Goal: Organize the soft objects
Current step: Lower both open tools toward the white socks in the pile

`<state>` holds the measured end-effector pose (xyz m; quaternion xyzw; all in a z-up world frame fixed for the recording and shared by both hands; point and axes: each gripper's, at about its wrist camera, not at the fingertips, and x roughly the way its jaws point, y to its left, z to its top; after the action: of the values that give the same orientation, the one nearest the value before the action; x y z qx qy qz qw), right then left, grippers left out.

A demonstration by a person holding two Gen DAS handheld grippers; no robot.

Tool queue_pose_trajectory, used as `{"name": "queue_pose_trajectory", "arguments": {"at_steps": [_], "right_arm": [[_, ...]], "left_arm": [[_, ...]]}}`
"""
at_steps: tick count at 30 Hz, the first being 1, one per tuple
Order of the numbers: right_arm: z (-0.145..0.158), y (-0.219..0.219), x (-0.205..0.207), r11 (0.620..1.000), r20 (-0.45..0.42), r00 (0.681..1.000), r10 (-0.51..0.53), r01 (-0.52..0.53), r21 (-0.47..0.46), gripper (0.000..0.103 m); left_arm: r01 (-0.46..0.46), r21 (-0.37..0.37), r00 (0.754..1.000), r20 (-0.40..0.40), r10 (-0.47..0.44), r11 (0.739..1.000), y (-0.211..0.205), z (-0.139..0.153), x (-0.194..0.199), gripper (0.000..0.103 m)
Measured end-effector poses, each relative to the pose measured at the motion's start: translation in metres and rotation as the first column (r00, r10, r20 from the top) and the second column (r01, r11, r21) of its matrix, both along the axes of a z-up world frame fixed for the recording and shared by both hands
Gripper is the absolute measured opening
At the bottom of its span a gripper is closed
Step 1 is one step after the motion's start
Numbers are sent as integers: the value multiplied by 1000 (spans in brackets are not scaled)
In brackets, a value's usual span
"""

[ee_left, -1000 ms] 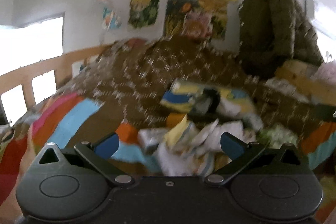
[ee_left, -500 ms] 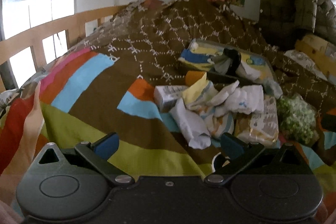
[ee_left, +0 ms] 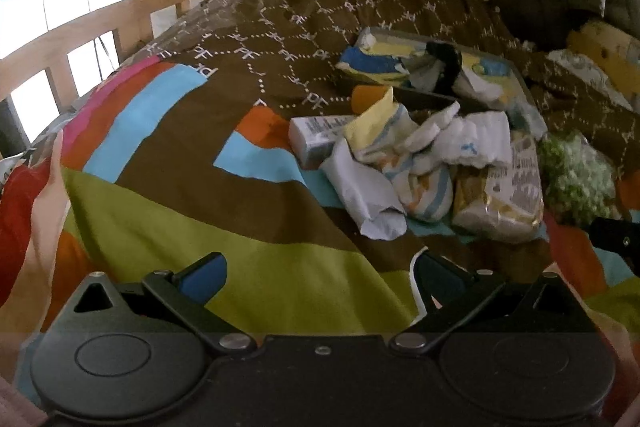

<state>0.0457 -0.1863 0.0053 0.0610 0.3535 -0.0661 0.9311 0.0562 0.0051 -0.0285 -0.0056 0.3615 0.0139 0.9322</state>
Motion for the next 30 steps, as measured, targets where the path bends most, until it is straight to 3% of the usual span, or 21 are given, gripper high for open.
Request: {"name": "queue_pose_trajectory", "arguments": {"at_steps": [16,30], "right_arm": [[-21,9,25,999,-63,998,5,-3,35,103],[-33,3,45,994,-87,996,-13,22,107,103]], "left_arm": [[16,40,998,-66,-13,999,-8,-13,13,102],[16,26,998,-59,-15,1000,-7,-20,30,102]]}}
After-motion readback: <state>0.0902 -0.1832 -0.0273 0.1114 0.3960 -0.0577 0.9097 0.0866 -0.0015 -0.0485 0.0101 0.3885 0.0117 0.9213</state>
